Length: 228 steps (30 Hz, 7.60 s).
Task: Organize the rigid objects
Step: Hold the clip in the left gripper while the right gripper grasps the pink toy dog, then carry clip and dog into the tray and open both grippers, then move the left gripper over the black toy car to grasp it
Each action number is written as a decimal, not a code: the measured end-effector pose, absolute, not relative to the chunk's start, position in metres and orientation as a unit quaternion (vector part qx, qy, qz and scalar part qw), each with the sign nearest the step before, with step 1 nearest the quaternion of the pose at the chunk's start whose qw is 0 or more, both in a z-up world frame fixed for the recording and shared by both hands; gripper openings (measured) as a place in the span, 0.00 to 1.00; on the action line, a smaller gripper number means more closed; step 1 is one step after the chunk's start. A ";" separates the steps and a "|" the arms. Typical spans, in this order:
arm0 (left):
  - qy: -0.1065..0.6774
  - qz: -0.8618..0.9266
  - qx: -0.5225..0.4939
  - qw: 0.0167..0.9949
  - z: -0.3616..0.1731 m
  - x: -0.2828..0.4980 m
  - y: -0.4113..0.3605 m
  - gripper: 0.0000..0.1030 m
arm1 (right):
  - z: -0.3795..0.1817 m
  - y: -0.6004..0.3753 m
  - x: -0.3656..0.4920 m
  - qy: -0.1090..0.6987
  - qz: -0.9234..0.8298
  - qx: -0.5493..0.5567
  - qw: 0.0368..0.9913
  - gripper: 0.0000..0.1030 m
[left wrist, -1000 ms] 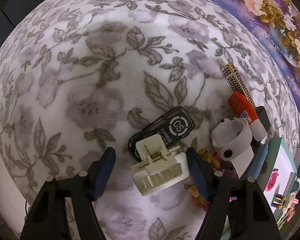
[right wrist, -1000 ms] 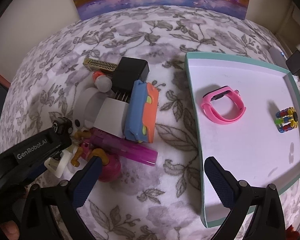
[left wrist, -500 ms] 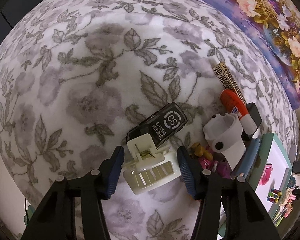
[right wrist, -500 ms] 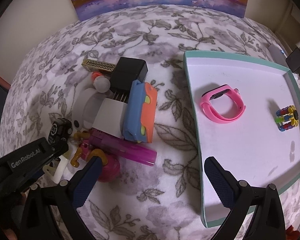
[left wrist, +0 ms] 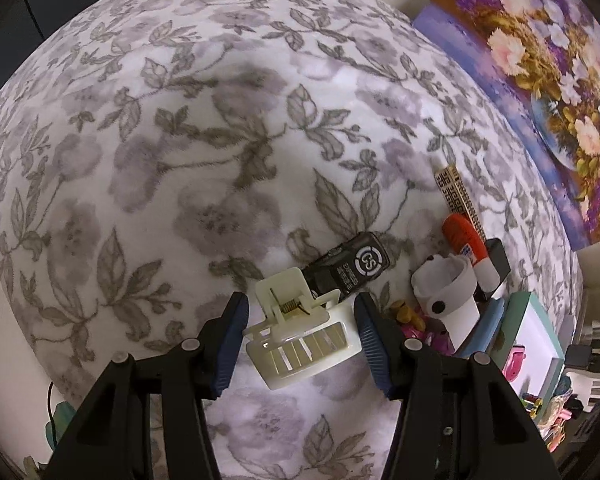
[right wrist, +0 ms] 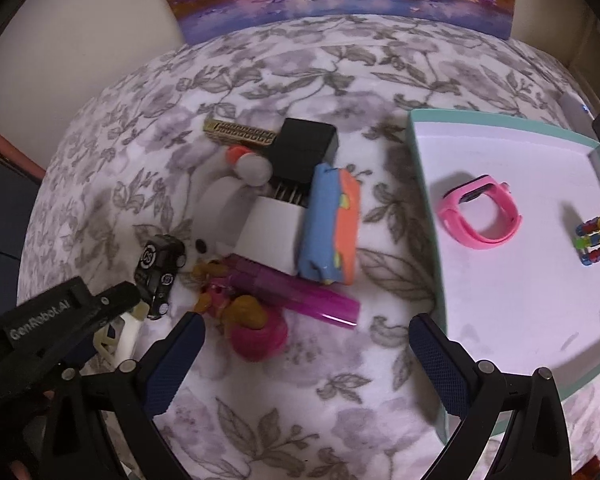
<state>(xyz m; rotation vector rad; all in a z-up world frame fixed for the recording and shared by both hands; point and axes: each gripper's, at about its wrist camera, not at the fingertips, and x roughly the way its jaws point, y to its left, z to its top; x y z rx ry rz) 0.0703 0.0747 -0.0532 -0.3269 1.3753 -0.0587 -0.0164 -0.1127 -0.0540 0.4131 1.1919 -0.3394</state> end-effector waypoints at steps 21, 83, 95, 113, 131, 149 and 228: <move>0.631 -0.007 -0.177 0.755 -0.055 0.072 0.098 0.55 | -0.082 -0.090 0.008 0.564 -0.151 0.235 0.777 0.84; 0.573 -0.148 -0.043 0.805 0.020 0.005 -0.044 0.55 | 0.003 -0.246 -0.105 0.458 -0.293 0.321 0.776 0.68; 0.563 -0.236 0.068 0.789 0.004 -0.048 -0.146 0.55 | -0.011 -0.318 -0.156 0.454 -0.377 0.352 0.726 0.68; 0.552 -0.274 0.122 0.778 -0.025 -0.063 -0.195 0.55 | -0.028 -0.349 -0.178 0.461 -0.403 0.370 0.699 0.68; 0.552 -0.280 0.088 0.780 -0.013 -0.055 -0.184 0.78 | -0.025 -0.348 -0.174 0.465 -0.393 0.363 0.705 0.80; 0.583 -0.130 0.008 0.802 -0.017 0.014 -0.095 0.82 | -0.016 -0.327 -0.157 0.473 -0.385 0.310 0.730 1.00; 0.639 -0.089 -0.044 0.763 -0.086 0.098 0.026 0.48 | -0.054 -0.138 -0.009 0.531 -0.176 0.232 0.796 1.00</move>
